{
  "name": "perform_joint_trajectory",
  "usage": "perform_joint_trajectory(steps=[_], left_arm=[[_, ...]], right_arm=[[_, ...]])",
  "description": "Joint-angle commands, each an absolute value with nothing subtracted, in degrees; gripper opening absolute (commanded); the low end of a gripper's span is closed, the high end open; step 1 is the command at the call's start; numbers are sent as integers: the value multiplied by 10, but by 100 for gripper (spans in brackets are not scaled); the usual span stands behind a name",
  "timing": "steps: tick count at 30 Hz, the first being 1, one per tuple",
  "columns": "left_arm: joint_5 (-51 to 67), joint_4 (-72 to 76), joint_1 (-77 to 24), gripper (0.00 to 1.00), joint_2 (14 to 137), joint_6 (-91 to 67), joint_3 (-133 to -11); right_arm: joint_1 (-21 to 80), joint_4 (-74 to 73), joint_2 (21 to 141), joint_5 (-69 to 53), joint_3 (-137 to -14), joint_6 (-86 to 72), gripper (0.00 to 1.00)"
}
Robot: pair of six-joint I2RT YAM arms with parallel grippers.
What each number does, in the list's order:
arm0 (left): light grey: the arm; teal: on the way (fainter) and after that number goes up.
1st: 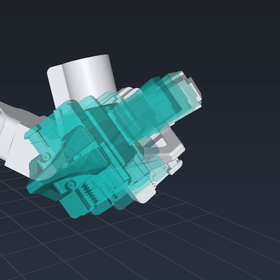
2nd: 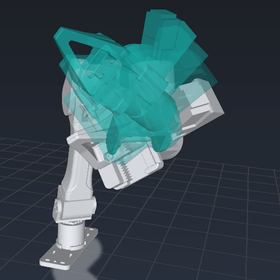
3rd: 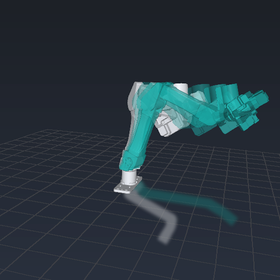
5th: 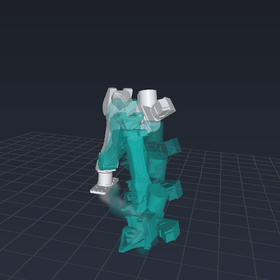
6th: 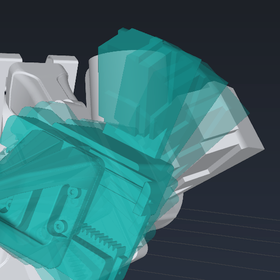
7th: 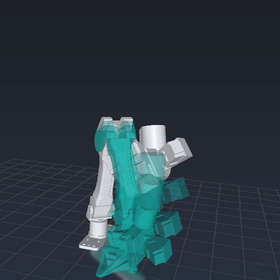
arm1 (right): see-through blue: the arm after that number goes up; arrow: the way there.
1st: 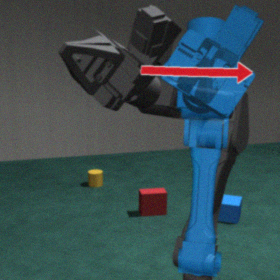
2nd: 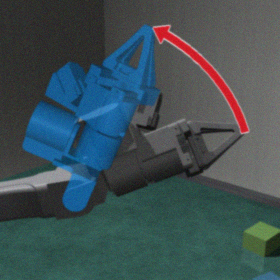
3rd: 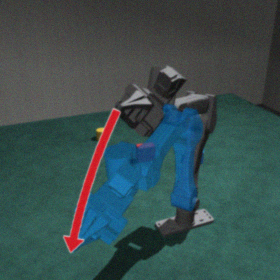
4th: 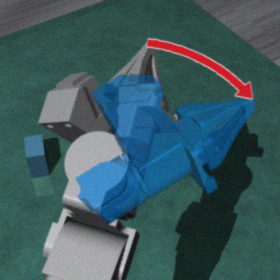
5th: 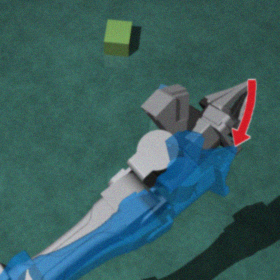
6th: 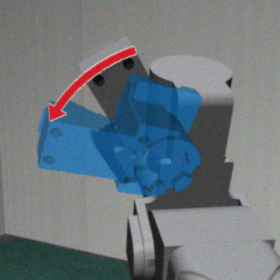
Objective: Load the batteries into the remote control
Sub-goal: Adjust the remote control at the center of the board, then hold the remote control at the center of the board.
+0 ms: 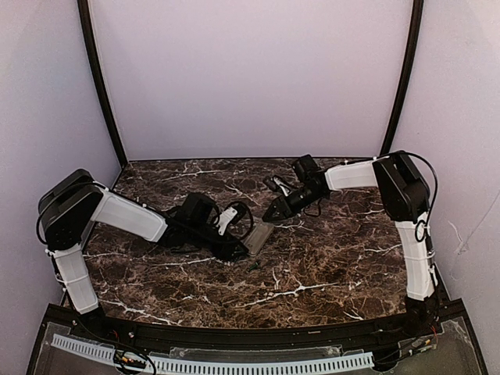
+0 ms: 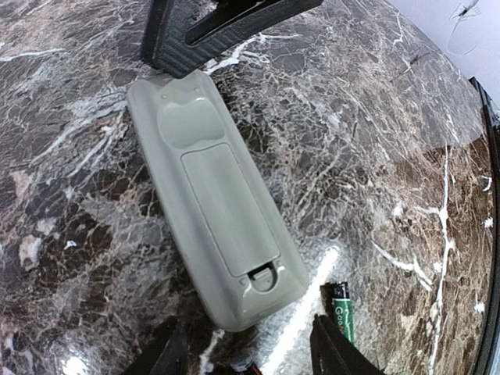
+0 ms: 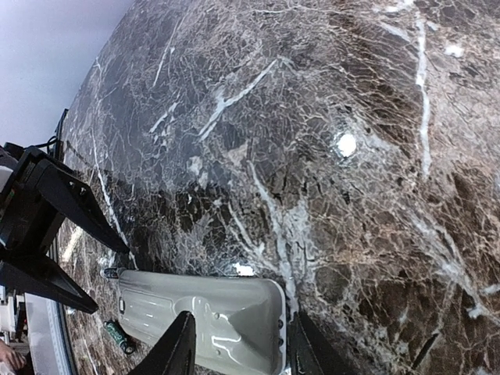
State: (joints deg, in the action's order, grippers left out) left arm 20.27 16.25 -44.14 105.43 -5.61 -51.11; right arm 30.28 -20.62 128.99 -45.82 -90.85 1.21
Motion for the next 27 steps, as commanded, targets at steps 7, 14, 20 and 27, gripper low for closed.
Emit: perform_joint_trajectory(steps=[7, 14, 20, 27], left_arm=[[266, 183, -454, 52, 1076, -79, -532], [283, 190, -460, 52, 1073, -79, -533], [213, 209, -459, 62, 1018, -36, -496], [172, 209, -459, 71, 973, 146, -473]], right_arm=[[314, -233, 1327, -519, -938, 45, 36], [328, -251, 1338, -550, -959, 78, 37], [328, -267, 1332, -543, -953, 114, 42], [328, -277, 1344, -513, -952, 140, 47]])
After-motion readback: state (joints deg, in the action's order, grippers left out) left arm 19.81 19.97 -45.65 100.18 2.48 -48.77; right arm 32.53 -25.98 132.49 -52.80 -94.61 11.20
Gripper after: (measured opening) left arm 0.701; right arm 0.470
